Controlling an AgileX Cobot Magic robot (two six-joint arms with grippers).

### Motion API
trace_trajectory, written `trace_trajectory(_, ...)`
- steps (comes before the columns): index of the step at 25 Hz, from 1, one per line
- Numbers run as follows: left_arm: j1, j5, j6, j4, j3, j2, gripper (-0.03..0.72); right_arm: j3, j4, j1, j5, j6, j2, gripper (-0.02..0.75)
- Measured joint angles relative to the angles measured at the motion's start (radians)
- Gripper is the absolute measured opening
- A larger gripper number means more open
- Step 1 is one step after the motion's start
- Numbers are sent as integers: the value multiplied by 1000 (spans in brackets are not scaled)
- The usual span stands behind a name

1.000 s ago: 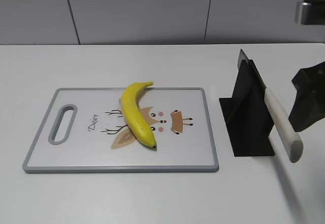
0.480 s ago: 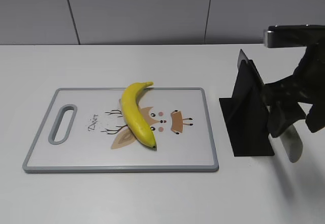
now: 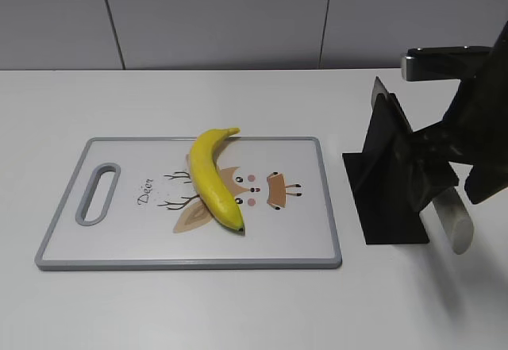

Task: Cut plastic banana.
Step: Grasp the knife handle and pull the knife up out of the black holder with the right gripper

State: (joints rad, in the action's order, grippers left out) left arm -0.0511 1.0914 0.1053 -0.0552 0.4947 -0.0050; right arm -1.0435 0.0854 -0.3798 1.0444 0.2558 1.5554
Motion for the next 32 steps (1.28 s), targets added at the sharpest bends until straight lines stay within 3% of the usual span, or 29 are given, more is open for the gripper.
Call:
trace_trajectory(25, 0, 0, 0, 0, 0, 0, 509, 44, 12, 0, -59, 7, 60, 478)
trace_trajectory(28, 0, 0, 0, 0, 0, 0, 509, 44, 13, 0, -48, 12, 61, 384)
trace_trajectory(31, 0, 0, 0, 0, 0, 0, 509, 44, 20, 0, -37, 26, 61, 180)
trace_trajectory(32, 0, 0, 0, 0, 0, 0, 509, 44, 21, 0, -35, 33, 61, 181)
